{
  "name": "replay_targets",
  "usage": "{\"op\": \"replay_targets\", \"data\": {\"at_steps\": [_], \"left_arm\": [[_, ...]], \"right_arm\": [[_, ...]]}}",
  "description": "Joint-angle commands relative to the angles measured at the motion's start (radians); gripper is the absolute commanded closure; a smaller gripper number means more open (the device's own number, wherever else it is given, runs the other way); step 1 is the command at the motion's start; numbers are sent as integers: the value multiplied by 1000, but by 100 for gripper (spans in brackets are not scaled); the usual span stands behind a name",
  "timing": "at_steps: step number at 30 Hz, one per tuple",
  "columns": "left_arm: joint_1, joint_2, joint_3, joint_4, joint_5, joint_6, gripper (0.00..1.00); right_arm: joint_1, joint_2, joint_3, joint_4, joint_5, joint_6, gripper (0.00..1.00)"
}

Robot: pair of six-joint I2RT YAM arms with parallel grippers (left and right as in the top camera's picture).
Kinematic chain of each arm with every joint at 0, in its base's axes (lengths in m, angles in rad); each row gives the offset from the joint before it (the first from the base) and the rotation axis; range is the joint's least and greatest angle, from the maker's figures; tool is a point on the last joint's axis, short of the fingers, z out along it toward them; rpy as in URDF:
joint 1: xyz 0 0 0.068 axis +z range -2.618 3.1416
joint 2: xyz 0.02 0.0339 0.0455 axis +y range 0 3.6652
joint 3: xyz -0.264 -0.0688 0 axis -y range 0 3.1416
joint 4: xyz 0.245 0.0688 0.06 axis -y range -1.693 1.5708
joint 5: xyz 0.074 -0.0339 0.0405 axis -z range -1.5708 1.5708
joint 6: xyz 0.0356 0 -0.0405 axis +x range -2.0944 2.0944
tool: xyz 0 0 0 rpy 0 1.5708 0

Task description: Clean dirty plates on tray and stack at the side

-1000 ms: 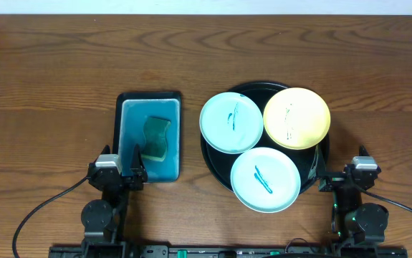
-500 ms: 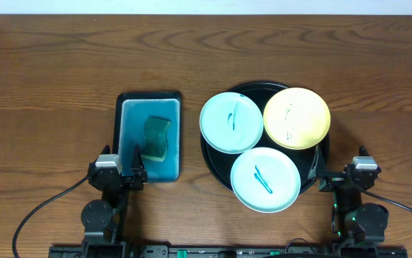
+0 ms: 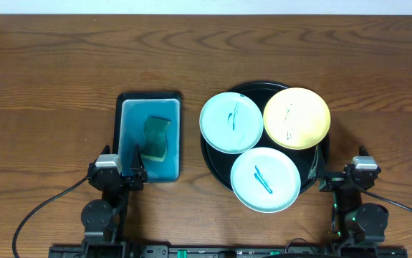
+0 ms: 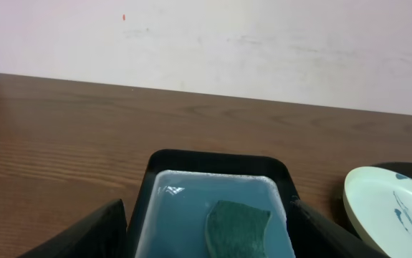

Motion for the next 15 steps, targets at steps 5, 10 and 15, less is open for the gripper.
{"op": "replay_targets", "data": {"at_steps": [5,10,15], "left_arm": [[5,-6,-8,-45,6,17,27],[5,-6,-8,-45,6,17,27],[5,-6,-8,-45,6,17,27]], "right_arm": [[9,-3,-1,-5,3,-11,1],[9,-3,-1,-5,3,-11,1],[9,-3,-1,-5,3,-12,1]]}}
